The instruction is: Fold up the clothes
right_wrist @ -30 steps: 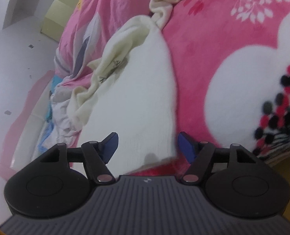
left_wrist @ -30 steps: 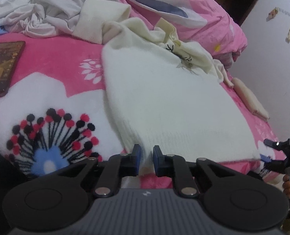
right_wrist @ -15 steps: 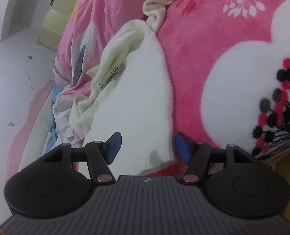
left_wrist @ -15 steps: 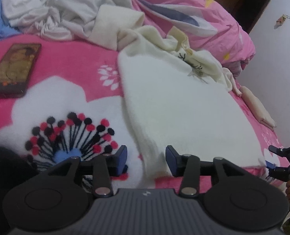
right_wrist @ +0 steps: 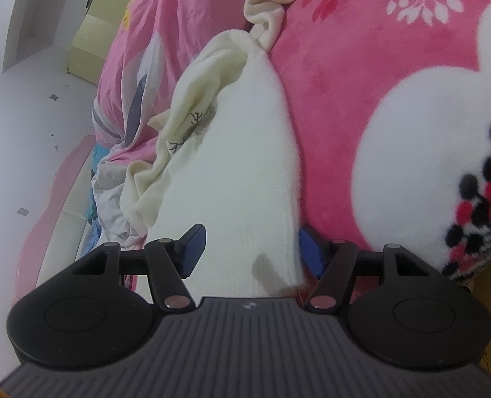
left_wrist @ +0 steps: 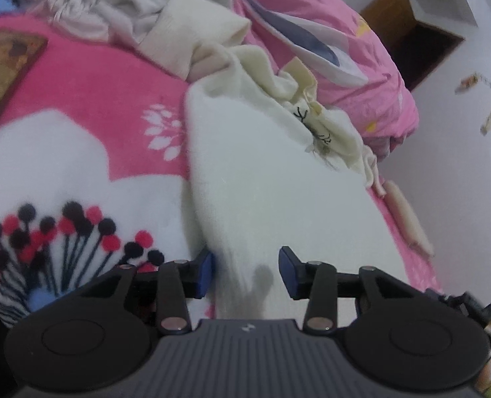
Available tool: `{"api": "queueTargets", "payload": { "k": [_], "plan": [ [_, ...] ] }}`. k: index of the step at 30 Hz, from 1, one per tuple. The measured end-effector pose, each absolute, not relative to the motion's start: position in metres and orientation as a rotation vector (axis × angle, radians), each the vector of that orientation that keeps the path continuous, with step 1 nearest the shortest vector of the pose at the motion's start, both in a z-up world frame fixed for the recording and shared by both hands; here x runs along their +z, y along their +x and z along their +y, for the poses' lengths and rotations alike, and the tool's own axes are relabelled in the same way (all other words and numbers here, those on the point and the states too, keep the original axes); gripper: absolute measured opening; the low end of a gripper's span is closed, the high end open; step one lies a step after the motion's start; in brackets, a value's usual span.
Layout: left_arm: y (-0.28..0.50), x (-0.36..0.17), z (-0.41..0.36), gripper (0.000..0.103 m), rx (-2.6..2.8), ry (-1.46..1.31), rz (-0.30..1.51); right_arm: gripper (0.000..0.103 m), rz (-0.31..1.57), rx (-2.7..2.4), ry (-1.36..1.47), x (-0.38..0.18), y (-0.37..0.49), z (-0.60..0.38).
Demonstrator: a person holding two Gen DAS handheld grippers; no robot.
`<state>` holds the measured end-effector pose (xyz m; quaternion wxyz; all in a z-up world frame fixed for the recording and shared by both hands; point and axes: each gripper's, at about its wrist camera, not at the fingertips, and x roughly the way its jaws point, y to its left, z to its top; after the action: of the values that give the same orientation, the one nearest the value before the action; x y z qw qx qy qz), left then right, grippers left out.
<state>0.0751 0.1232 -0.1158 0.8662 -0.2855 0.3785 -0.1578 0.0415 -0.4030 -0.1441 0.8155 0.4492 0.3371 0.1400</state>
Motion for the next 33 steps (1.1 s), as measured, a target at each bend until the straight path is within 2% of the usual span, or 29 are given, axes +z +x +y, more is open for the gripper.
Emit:
{"api": "queueTargets", "payload": {
  "k": [2, 4, 16, 19, 22, 24, 27, 33],
  "plan": [
    [0.075, -0.118, 0.124, 0.023, -0.350, -0.617, 0.815, 0.062, 0.720, 0.302, 0.954, -0.145, 0.045, -0.402],
    [0.070, -0.121, 0.125, 0.018, -0.368, -0.622, 0.835, 0.061, 0.722, 0.304, 0.955, -0.146, 0.046, -0.401],
    [0.064, -0.129, 0.123, 0.017, -0.405, -0.632, 0.864, 0.059, 0.736, 0.353, 1.036, -0.156, 0.040, -0.405],
    [0.062, -0.126, 0.117, 0.017, -0.402, -0.585, 0.857, 0.055, 0.748, 0.368, 0.987, -0.151, 0.048, -0.397],
    [0.057, -0.122, 0.112, 0.017, -0.398, -0.541, 0.848, 0.036, 0.786, 0.397, 0.946, -0.150, 0.046, -0.387],
    [0.056, -0.120, 0.108, 0.017, -0.390, -0.512, 0.844, 0.013, 0.816, 0.404, 0.921, -0.152, 0.043, -0.380],
    [0.053, -0.115, 0.103, 0.012, -0.379, -0.467, 0.832, 0.005, 0.804, 0.381, 0.913, -0.153, 0.041, -0.377],
    [0.036, -0.096, 0.099, 0.009, -0.355, -0.415, 0.747, 0.003, 0.704, 0.362, 0.844, -0.131, 0.028, -0.370]
  ]
}}
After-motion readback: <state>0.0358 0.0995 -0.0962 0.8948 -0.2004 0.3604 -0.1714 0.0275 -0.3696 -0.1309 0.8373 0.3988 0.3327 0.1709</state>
